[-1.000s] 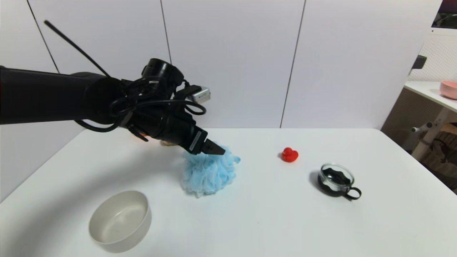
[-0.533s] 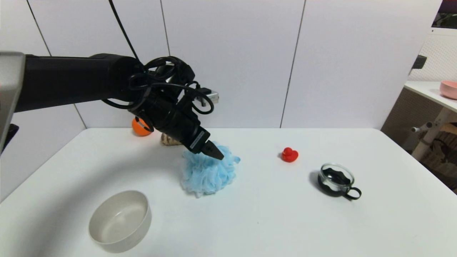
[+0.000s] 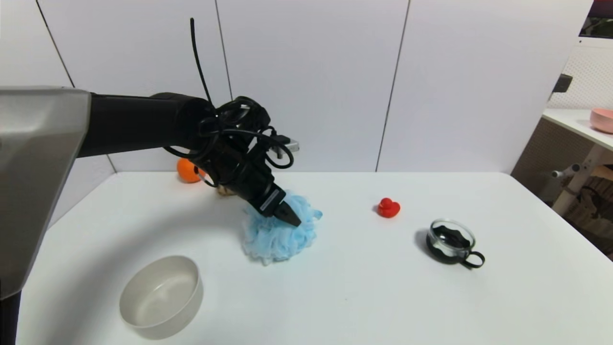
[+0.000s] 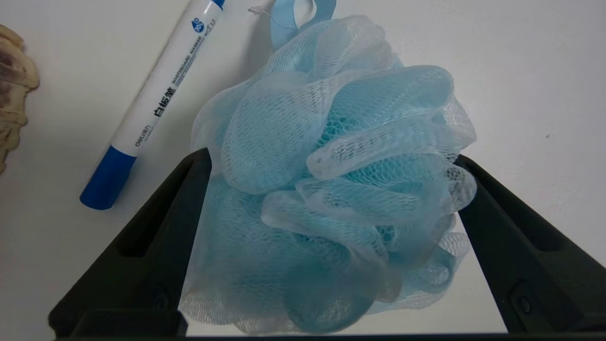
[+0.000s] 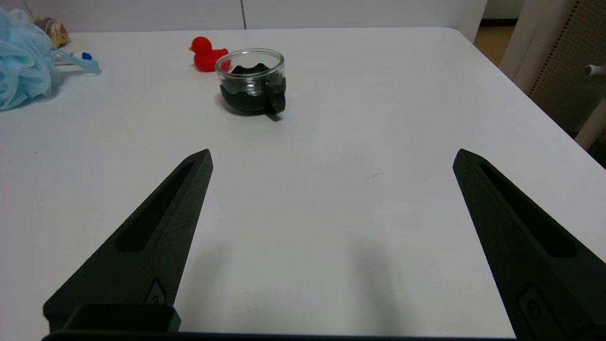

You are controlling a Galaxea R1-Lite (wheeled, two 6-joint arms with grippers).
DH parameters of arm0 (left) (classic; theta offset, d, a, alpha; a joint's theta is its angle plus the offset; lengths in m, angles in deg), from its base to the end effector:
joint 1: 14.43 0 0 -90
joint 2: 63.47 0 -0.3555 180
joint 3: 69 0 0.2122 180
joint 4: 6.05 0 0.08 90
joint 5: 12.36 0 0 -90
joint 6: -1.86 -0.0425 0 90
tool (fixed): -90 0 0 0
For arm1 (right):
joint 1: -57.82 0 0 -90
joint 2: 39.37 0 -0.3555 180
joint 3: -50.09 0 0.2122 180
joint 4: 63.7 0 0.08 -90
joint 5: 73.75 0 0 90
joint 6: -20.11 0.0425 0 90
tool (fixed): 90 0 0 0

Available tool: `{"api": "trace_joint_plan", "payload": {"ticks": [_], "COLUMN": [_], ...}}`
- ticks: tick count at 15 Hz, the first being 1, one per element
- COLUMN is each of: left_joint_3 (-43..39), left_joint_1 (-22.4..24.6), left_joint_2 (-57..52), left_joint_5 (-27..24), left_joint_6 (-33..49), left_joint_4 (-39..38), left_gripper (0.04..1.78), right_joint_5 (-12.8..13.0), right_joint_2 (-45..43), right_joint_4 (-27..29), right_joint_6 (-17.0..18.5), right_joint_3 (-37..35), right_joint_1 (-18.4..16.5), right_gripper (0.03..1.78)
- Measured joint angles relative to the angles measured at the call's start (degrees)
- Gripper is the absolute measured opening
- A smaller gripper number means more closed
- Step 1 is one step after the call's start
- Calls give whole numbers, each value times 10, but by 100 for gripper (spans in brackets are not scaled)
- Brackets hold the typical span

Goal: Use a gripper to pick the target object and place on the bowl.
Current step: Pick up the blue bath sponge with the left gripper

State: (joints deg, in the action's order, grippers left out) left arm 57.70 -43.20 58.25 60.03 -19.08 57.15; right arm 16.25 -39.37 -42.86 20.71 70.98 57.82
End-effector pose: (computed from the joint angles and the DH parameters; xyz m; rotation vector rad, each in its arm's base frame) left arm 0.3986 -0.2335 0.2184 0.4157 0.8934 -0.9208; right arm -0.0347 0.0000 0.0758 0.0105 -0.0009 0.0000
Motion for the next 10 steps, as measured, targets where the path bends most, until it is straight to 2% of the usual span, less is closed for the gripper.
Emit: {"api": "trace_joint_plan", "payload": {"ticks": [10], "left_joint_3": [-15], "left_joint_1": [-4], "left_joint_2": [24], "left_joint_5": [0], "left_joint_6": [0], "left_joint_4": [-15], "left_gripper": [171], "right_joint_5": [0], "right_joint_2": [0], "right_joint_4": [0], "right_joint_6": [0], "right_joint_3": [0], "right_joint_1": [0], "right_gripper": [175]}}
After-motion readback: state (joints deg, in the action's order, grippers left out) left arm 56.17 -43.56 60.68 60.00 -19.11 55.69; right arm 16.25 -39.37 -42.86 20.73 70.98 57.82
